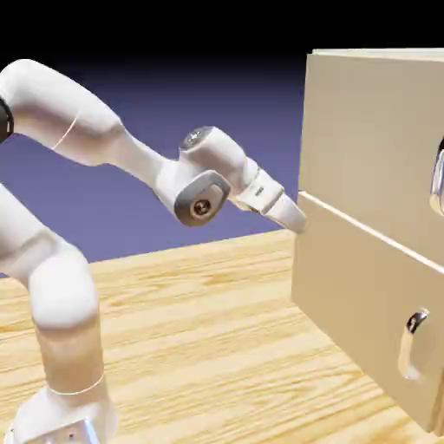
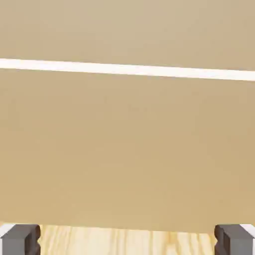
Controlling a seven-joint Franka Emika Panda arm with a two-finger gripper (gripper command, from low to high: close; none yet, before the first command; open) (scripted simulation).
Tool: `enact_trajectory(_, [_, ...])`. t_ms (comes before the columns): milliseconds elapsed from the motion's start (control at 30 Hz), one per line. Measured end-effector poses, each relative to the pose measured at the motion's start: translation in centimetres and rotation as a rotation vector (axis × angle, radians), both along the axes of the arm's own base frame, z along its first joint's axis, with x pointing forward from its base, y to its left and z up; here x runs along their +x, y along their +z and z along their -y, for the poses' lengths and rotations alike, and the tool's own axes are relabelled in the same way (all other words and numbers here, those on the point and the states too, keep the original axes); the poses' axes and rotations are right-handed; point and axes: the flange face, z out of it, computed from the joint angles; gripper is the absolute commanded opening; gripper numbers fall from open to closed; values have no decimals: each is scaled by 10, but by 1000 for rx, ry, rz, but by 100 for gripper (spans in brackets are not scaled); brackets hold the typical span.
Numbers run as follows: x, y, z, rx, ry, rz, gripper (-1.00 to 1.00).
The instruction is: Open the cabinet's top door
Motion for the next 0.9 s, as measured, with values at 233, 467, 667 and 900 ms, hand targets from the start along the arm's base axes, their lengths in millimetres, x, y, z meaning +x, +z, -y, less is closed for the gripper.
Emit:
enact_trajectory(233, [3, 65, -8, -7, 44, 159, 0])
enact_trajectory(467, [-3, 122, -4, -5, 73, 311, 0])
enact_trajectory(667, [-10, 160, 9, 4, 86, 431, 0])
enact_trajectory(900, [-16, 190, 35, 19, 89, 554, 0])
